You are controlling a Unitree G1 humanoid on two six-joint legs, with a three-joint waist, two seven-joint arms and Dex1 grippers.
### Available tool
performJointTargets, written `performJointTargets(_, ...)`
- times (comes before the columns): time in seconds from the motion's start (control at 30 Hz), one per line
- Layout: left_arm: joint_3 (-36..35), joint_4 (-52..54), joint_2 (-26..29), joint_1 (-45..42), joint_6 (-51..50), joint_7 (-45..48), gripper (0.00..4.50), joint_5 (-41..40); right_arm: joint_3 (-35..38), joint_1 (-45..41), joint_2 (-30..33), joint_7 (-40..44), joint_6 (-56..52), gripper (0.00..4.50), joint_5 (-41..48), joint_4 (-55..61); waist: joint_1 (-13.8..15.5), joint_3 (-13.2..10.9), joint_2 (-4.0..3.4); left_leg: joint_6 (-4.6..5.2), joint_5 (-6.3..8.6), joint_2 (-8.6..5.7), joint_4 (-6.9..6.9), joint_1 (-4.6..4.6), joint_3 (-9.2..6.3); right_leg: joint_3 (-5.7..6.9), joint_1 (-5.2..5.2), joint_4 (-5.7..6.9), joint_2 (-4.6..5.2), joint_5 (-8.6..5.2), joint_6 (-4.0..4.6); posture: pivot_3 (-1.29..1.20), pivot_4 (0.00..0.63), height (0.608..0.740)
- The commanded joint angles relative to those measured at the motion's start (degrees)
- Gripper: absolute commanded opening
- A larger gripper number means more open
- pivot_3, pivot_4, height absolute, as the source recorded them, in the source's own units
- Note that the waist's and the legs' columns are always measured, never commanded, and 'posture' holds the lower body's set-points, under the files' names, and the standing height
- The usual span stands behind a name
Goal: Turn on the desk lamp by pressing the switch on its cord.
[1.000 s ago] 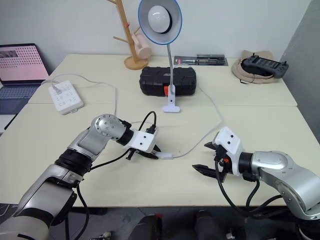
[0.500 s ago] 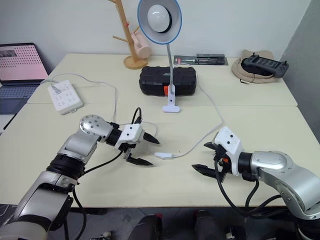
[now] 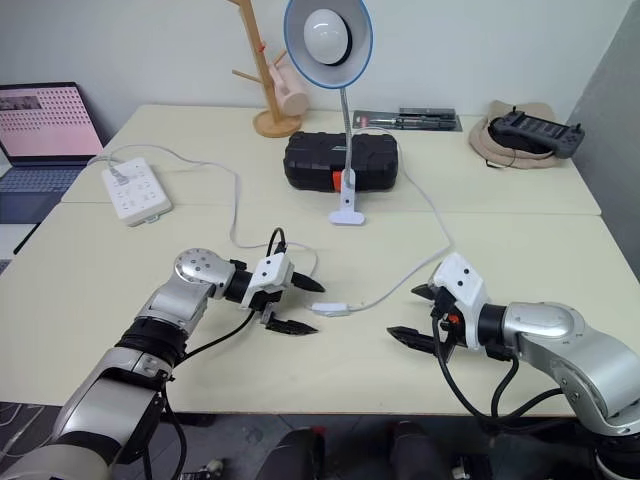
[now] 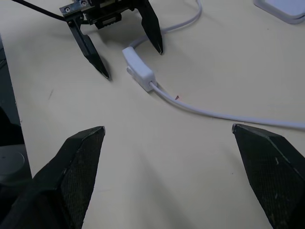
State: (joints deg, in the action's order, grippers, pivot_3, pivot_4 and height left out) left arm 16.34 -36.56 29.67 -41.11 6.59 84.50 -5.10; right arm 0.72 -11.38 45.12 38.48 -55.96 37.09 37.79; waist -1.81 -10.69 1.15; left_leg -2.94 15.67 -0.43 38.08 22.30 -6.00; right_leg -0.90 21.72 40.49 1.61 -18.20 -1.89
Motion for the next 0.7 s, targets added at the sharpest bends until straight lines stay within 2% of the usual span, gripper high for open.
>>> performJointTargets(0.03, -1.5, 0.5, -0.3, -1.3, -0.7, 1.0, 4.45, -1.4, 0.6, -0.4, 0.4, 0.0, 0.8, 4.5, 0.2, 1.2, 0.0, 0.0, 0.0, 0.0, 0.0, 0.0, 0.0, 0.0, -0.01, 0.0, 0.0, 0.0, 0.0, 0.0, 0.0, 0.0, 0.15, 0.74)
performJointTargets(0.13, -1.8, 1.3, 0.3, -1.7, -3.2, 3.2, 4.0, -2.6, 0.7, -0.3, 0.5, 0.1, 0.6, 4.5, 0.3, 1.3, 0.0, 0.0, 0.0, 0.0, 0.0, 0.0, 0.0, -0.01, -0.01, 0.0, 0.0, 0.01, 0.0, 0.0, 0.0, 0.0, 0.15, 0.74)
performJointTargets(0.43, -1.2, 1.7, 2.2, -1.8, -3.3, 5.6, 2.01, -1.7, 0.4, -0.9, 0.4, 0.1, 0.6, 4.5, 0.3, 0.9, 0.0, 0.0, 0.0, 0.0, 0.0, 0.01, 0.0, 0.0, -0.02, 0.01, 0.0, -0.01, -0.01, 0.0, 0.0, 0.0, 0.15, 0.74)
performJointTargets(0.7, -1.3, 2.8, 1.5, -1.1, -4.0, 4.9, 0.39, -2.2, 0.1, -1.3, 0.1, -0.2, 0.4, 4.5, 0.4, 0.8, 0.0, 0.0, 0.0, 0.0, 0.0, 0.01, 0.0, 0.0, -0.03, 0.01, 0.0, -0.02, -0.01, 0.0, 0.0, 0.0, 0.15, 0.74)
